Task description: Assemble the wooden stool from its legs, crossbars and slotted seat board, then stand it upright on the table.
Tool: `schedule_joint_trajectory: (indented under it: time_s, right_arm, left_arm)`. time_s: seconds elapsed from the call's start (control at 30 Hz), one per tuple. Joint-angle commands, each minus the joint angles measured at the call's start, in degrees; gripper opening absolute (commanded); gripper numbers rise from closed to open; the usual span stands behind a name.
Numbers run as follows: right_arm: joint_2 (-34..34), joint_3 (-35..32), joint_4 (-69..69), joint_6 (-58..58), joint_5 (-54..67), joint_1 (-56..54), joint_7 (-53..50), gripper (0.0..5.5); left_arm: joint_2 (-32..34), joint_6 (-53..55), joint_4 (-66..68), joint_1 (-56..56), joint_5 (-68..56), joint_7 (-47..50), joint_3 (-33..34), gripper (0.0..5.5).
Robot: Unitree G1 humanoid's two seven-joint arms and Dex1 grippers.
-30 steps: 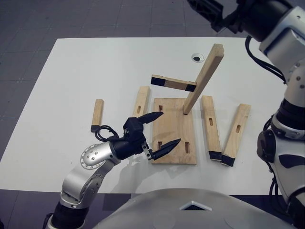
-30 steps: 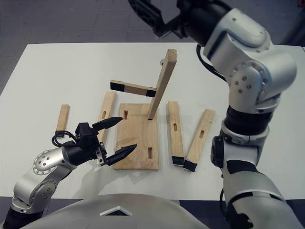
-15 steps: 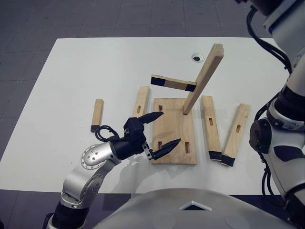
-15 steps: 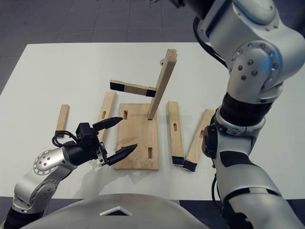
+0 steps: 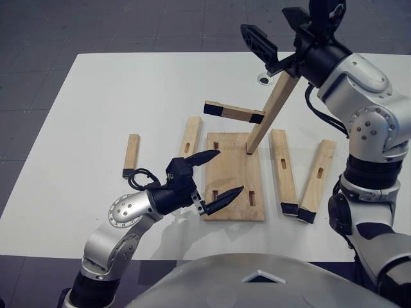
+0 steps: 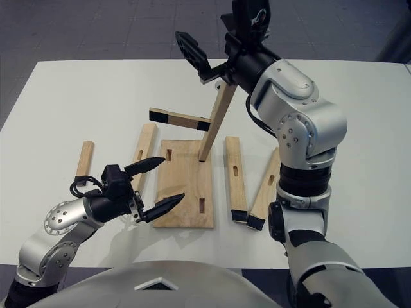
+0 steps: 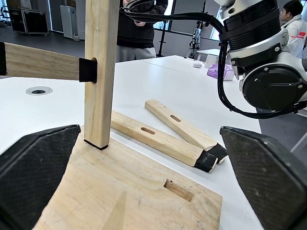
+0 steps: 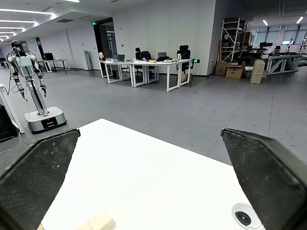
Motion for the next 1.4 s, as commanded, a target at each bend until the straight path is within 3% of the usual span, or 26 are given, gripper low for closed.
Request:
schedule_joint_trajectory:
  time_s: [0.03,0.17,0.33,0.4,0.57,0.73,0.87,1.03,1.4]
  right_arm:
    - [3.0,-1.5,0.8,-0.9,1.8,1.1,0.5,5.49]
    - [3.2,-11.0,-0.9,-4.7,6.6,-8.2,-1.7,5.49]
    - [-5.6,-20.6,-8.7,-3.5,10.2,-12.5,-5.1,5.49]
    - [-8.9,-22.1,-14.7,-2.7,7.9,-8.8,-7.7,5.49]
    - [-8.7,-27.9,-33.4,5.5,5.9,17.6,-16.0,5.49]
    - [-5.2,-21.8,-43.6,13.3,1.5,44.3,-21.6,5.49]
    - [0.2,-16.6,-44.0,13.8,1.8,56.5,-22.2,5.49]
    - [3.4,-10.3,-40.8,11.5,-4.9,61.9,-25.0,5.49]
    - [4.2,-3.4,-34.4,11.3,-15.0,64.0,-25.2,5.49]
  left_arm:
    - [0.2,0.4,0.1,-0.3,0.3,0.3,0.0,5.41]
    - [0.0,0.3,0.4,-0.4,0.4,0.3,-0.2,5.41]
    - [-0.2,0.3,-0.5,0.4,0.6,0.8,-0.4,5.41]
    - [-0.2,0.4,-1.1,0.8,0.5,1.1,-0.4,5.41]
    - [-0.1,0.6,-3.0,2.4,0.3,2.2,-0.2,5.41]
    - [0.0,0.8,-4.5,3.3,0.0,3.0,0.0,5.41]
    - [-0.1,1.1,-5.4,3.5,0.0,3.6,-0.2,5.41]
    - [0.0,1.2,-7.8,5.0,-0.2,4.8,0.0,5.41]
    - [0.4,1.9,-11.2,6.1,-1.2,5.8,0.7,5.41]
